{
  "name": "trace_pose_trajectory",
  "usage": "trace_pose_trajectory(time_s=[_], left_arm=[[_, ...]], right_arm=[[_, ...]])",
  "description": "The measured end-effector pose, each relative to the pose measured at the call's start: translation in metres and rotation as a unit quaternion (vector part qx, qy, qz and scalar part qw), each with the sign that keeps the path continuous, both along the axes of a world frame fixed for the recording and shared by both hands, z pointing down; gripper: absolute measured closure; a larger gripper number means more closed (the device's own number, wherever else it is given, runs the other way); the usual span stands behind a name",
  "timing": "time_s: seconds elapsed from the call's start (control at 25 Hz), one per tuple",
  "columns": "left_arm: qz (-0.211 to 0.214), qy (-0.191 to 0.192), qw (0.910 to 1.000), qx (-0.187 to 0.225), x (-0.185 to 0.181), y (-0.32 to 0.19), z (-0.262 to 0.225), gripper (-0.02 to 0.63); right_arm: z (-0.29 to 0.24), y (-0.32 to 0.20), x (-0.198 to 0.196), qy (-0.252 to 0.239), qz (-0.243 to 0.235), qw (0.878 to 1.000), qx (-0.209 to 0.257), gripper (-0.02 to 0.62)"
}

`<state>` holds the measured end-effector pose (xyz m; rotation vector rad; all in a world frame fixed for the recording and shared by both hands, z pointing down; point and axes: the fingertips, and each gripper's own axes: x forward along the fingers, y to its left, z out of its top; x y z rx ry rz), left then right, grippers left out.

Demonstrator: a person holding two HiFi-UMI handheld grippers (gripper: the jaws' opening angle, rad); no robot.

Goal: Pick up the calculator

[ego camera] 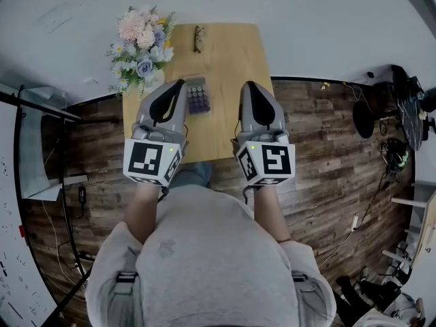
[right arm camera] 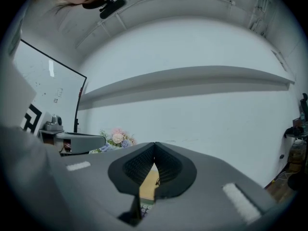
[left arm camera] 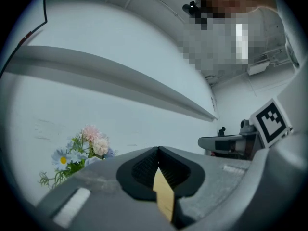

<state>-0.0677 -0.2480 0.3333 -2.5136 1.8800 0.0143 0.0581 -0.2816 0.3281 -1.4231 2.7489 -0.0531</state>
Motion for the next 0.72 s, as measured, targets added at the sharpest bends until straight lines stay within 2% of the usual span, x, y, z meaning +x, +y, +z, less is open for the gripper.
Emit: trace_pose_trajectory(time_s=[0.4, 0.72], left_arm=[[-0.021, 0.012, 0.9941, -0.106, -0.015, -0.036, 0.074, 0.601], [-0.039, 0.058, 0.9775, -0.199, -0.031, -0.05, 0.142, 0.601]], right_arm=[[0.063, -0.044, -0.036, 0.037, -0.046, 0.995, -0.084, 0.594], [0.127, -0.06, -0.055, 0.062, -0.074, 0.98, -0.171, 0.594]])
